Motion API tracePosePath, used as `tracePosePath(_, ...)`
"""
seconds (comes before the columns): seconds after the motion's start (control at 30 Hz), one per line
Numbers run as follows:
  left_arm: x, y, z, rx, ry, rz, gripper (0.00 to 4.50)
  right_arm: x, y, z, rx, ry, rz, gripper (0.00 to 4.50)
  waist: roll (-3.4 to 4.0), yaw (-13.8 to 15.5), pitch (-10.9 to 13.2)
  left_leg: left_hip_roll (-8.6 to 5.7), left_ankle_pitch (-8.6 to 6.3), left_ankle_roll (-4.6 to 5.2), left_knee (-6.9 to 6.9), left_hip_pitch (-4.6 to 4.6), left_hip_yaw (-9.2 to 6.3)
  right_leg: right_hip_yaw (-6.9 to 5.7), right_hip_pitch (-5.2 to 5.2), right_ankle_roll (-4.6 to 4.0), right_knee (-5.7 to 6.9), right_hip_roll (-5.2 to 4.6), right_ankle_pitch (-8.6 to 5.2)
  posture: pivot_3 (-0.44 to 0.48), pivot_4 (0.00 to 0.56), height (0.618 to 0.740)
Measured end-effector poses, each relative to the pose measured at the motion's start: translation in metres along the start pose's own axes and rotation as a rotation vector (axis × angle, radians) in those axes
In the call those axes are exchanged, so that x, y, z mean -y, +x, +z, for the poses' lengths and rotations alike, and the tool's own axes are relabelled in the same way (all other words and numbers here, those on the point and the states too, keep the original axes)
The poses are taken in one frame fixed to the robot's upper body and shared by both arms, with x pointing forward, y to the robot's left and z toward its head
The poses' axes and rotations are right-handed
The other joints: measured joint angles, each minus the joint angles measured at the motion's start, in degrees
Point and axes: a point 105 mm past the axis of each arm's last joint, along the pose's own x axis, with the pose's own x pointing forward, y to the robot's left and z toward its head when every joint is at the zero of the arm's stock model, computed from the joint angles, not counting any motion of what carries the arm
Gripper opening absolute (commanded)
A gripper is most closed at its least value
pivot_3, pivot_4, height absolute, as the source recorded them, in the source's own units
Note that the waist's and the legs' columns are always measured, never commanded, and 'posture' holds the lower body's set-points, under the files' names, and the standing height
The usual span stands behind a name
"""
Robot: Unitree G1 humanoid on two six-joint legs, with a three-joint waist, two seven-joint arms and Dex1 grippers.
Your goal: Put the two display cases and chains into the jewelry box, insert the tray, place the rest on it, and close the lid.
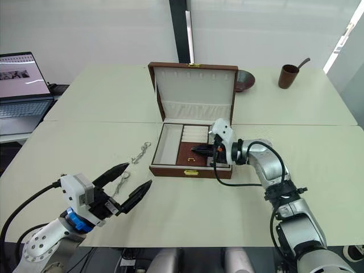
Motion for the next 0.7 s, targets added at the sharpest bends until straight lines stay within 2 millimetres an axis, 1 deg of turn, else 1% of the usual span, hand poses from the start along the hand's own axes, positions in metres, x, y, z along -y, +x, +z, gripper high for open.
tracePosePath(0.07, -0.004, 0.003, 0.005, 0.01, 0.001, 0.003, 4.5, 0.001, -0.014, 0.017, 0.051, -0.026, -0.002, 0.4, 0.0, 0.04, 0.0, 0.01, 0.0, 0.0, 0.0, 0.0, -0.05, -0.03, 0.0, 0.0, 0.0, 0.0, 0.0, 0.0, 0.15, 0.74)
tracePosePath(0.1, -0.006, 0.004, 0.006, 0.008, 0.003, 0.003, 4.5, 0.002, -0.022, 0.023, 0.066, -0.035, -0.008, 0.5, 0.0, 0.05, 0.0, 0.0, 0.0, 0.0, 0.0, -0.01, -0.05, -0.03, 0.01, 0.0, -0.01, 0.0, 0.0, 0.0, 0.15, 0.74)
tracePosePath(0.13, -0.008, 0.003, 0.008, -0.001, 0.005, -0.001, 4.5, 0.004, -0.034, 0.028, 0.078, -0.037, -0.017, 0.73, -0.01, 0.08, 0.0, 0.0, 0.0, 0.0, 0.0, -0.02, -0.05, -0.04, 0.01, 0.0, -0.01, -0.01, 0.0, 0.0, 0.15, 0.74)
tracePosePath(0.17, -0.011, 0.002, 0.008, -0.015, 0.01, -0.007, 4.5, 0.006, -0.047, 0.03, 0.074, -0.035, -0.031, 1.02, -0.01, 0.16, 0.0, 0.0, 0.0, 0.0, 0.0, -0.02, -0.04, -0.05, 0.02, 0.0, -0.03, -0.01, 0.0, 0.0, 0.15, 0.74)
tracePosePath(0.2, -0.014, 0.0, 0.009, -0.033, 0.013, -0.018, 4.5, 0.008, -0.063, 0.027, 0.056, -0.026, -0.052, 1.29, -0.02, 0.26, 0.0, -0.02, 0.0, 0.0, -0.01, -0.02, -0.01, -0.08, 0.03, 0.0, -0.05, -0.02, 0.0, 0.0, 0.15, 0.74)
tracePosePath(0.27, -0.029, -0.007, 0.008, -0.07, 0.014, -0.001, 4.5, 0.012, -0.091, 0.013, 0.0, 0.015, -0.104, 1.78, -0.02, 0.33, 0.01, -0.01, 0.0, 0.01, -0.02, -0.02, 0.05, -0.1, 0.04, -0.01, -0.07, -0.01, -0.01, 0.0, 0.15, 0.74)
tracePosePath(0.3, -0.04, -0.012, 0.007, -0.091, 0.01, 0.016, 4.5, 0.012, -0.106, 0.003, -0.03, 0.044, -0.135, 2.05, -0.02, 0.24, 0.01, -0.01, 0.0, 0.01, -0.02, -0.01, 0.08, -0.08, 0.03, -0.03, -0.04, 0.0, -0.02, 0.0, 0.15, 0.74)
tracePosePath(0.37, -0.062, -0.024, 0.006, -0.127, 0.012, 0.065, 4.5, 0.015, -0.128, -0.012, -0.067, 0.081, -0.196, 2.65, -0.01, 0.02, 0.01, 0.01, 0.0, 0.01, -0.03, 0.01, 0.13, -0.06, 0.01, -0.03, -0.02, 0.04, -0.02, 0.0, 0.15, 0.74)
tracePosePath(0.47, -0.091, -0.04, 0.006, -0.175, 0.022, 0.115, 4.5, 0.019, -0.168, -0.036, -0.122, 0.123, -0.301, 3.55, -0.01, -0.2, 0.01, 0.03, 0.0, 0.01, -0.04, 0.05, 0.24, 0.01, 0.0, -0.03, -0.02, 0.07, -0.03, 0.0, 0.15, 0.74)
tracePosePath(0.53, -0.103, -0.048, 0.003, -0.194, 0.017, 0.14, 4.5, 0.019, -0.187, -0.049, -0.145, 0.145, -0.353, 4.24, -0.02, -0.31, 0.01, 0.04, 0.0, 0.01, -0.05, 0.09, 0.32, 0.08, 0.0, -0.03, -0.01, 0.06, -0.03, 0.0, 0.15, 0.74)
tracePosePath(0.57, -0.111, -0.054, 0.0, -0.21, 0.018, 0.156, 4.5, 0.018, -0.196, -0.056, -0.156, 0.16, -0.372, 4.48, -0.02, -0.33, 0.02, 0.06, 0.0, 0.01, -0.05, 0.09, 0.33, 0.08, 0.0, -0.03, -0.01, 0.07, -0.03, 0.0, 0.15, 0.74)
tracePosePath(0.7, -0.135, -0.072, -0.002, -0.249, 0.038, 0.211, 4.5, 0.018, -0.224, -0.07, -0.21, 0.153, -0.444, 4.48, -0.02, -0.19, 0.02, 0.05, 0.0, 0.01, -0.05, 0.09, 0.33, 0.07, 0.0, -0.03, 0.0, 0.06, -0.03, 0.0, 0.15, 0.74)
